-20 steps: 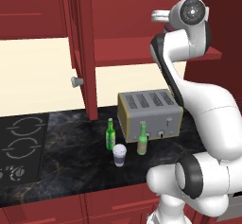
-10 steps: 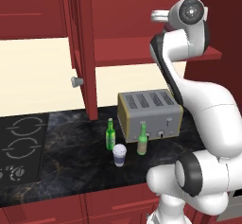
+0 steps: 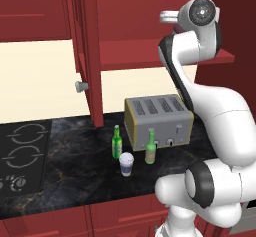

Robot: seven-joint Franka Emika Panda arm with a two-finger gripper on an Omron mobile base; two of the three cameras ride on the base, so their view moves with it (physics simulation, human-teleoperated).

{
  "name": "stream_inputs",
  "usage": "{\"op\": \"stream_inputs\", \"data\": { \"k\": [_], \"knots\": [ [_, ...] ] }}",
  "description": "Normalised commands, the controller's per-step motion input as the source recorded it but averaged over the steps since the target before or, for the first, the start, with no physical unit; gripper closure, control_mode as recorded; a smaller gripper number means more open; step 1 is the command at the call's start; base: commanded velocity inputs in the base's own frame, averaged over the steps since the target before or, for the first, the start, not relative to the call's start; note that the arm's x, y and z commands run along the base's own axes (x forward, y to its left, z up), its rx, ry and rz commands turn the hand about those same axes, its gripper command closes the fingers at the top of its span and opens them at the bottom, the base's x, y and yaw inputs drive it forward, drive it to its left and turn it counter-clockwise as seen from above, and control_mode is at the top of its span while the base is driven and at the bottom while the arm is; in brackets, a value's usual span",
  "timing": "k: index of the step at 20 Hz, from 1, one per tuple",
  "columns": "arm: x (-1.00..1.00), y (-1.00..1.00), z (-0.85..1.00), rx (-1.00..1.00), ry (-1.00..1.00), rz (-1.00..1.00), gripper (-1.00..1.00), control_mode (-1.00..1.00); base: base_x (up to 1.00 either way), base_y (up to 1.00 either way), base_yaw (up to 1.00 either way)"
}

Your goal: Sort all alcoholic drinks to one cabinet, and non-alcoholic drinks to the other.

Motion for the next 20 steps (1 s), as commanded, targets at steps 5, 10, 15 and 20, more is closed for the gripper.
{"op": "stream_inputs", "data": {
  "k": [5, 10, 15, 20],
  "knots": [
    [0.10, 0.00, -0.08, 0.00, -0.03, 0.00, -1.00, -1.00, 0.00, 0.00, 0.00],
    [0.01, 0.00, 0.00, 0.00, -0.08, 0.00, -1.00, -1.00, 0.00, 0.00, 0.00],
    [0.05, 0.00, -0.02, 0.00, -0.13, 0.00, -1.00, -1.00, 0.00, 0.00, 0.00],
    [0.22, 0.00, -0.15, 0.00, -0.08, 0.00, -1.00, -1.00, 0.00, 0.00, 0.00]
  ]
}}
